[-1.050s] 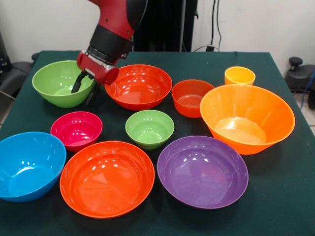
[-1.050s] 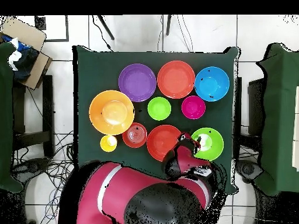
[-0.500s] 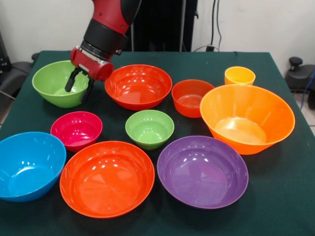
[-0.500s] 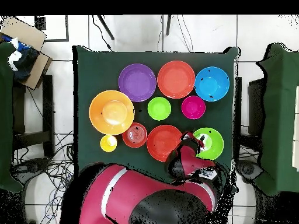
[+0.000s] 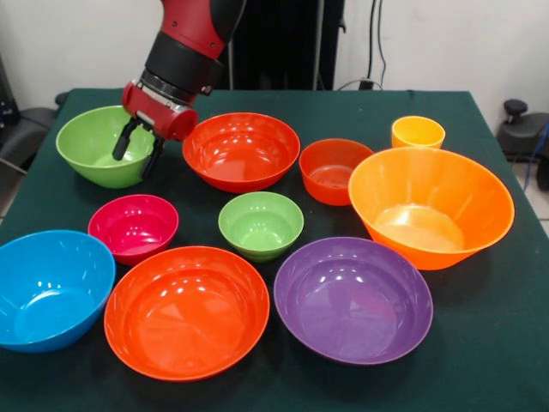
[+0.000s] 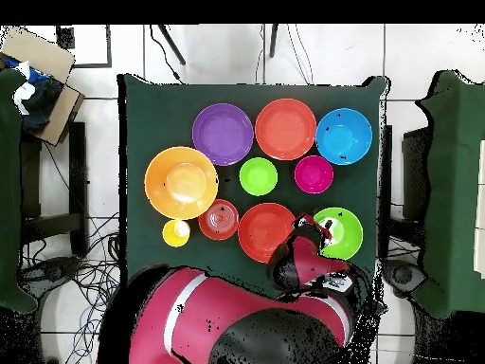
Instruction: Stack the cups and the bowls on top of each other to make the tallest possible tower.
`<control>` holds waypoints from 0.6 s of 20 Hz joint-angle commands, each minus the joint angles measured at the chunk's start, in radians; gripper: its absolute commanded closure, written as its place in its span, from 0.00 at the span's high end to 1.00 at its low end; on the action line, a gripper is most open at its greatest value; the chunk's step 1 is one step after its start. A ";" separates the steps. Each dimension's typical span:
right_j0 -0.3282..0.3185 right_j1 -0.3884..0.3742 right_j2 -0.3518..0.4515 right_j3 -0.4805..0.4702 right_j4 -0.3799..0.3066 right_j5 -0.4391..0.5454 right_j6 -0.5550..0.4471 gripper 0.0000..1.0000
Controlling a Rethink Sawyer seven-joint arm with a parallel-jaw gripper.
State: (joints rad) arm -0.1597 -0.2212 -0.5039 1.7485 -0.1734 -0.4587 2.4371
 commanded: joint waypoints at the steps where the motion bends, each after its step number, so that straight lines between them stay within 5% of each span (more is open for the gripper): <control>1: 0.000 0.016 0.096 -0.066 -0.035 0.045 0.033 1.00; 12: 0.004 0.017 0.094 -0.066 -0.026 0.046 0.035 1.00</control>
State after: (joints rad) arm -0.1597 -0.2212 -0.5039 1.7485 -0.1734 -0.4587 2.4371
